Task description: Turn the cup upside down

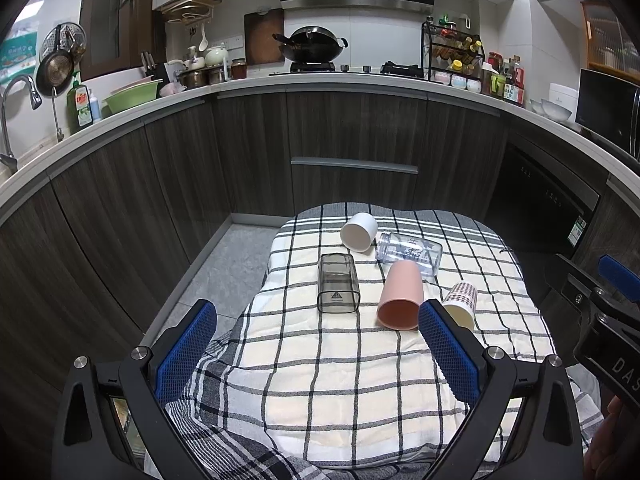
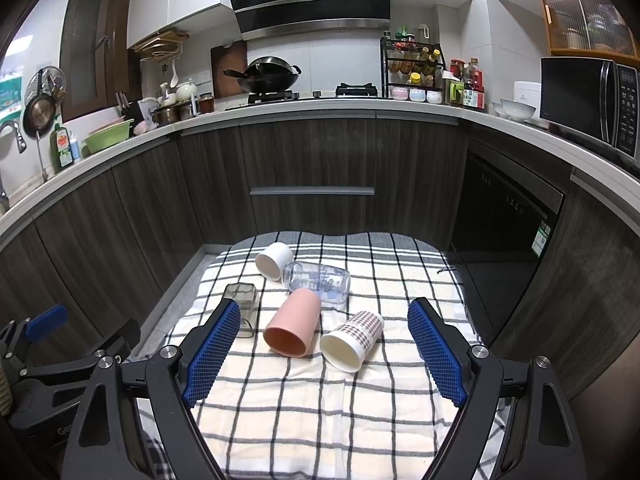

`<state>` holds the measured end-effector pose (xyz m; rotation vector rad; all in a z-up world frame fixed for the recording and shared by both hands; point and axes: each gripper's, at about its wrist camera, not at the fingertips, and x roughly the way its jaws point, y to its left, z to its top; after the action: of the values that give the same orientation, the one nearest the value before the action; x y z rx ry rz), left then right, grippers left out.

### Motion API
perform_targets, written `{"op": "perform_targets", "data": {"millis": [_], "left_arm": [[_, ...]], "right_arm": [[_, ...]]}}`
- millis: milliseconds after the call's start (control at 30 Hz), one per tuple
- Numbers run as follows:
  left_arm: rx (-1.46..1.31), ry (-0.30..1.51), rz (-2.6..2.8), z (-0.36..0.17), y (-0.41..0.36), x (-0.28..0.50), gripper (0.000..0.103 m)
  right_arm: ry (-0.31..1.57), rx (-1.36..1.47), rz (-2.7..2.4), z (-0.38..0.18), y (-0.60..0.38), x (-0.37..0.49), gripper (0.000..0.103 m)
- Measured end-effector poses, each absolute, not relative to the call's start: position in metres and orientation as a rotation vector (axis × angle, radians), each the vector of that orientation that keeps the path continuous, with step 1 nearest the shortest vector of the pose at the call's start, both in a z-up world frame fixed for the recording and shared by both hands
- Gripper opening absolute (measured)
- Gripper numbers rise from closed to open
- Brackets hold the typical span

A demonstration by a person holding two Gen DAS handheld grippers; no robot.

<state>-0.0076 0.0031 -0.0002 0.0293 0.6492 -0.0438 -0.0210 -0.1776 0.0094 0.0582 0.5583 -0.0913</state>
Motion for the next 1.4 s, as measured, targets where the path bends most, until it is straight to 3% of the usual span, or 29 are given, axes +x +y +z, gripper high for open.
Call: {"op": "perform_targets", "data": {"millis": [1400], "left_arm": [[0.0, 0.769, -0.033, -0.031, 0.005, 0.046, 0.103]], "right_arm": [[0.63, 0.078, -0.098, -0.015, -0.186, 0.024, 0.086]]}}
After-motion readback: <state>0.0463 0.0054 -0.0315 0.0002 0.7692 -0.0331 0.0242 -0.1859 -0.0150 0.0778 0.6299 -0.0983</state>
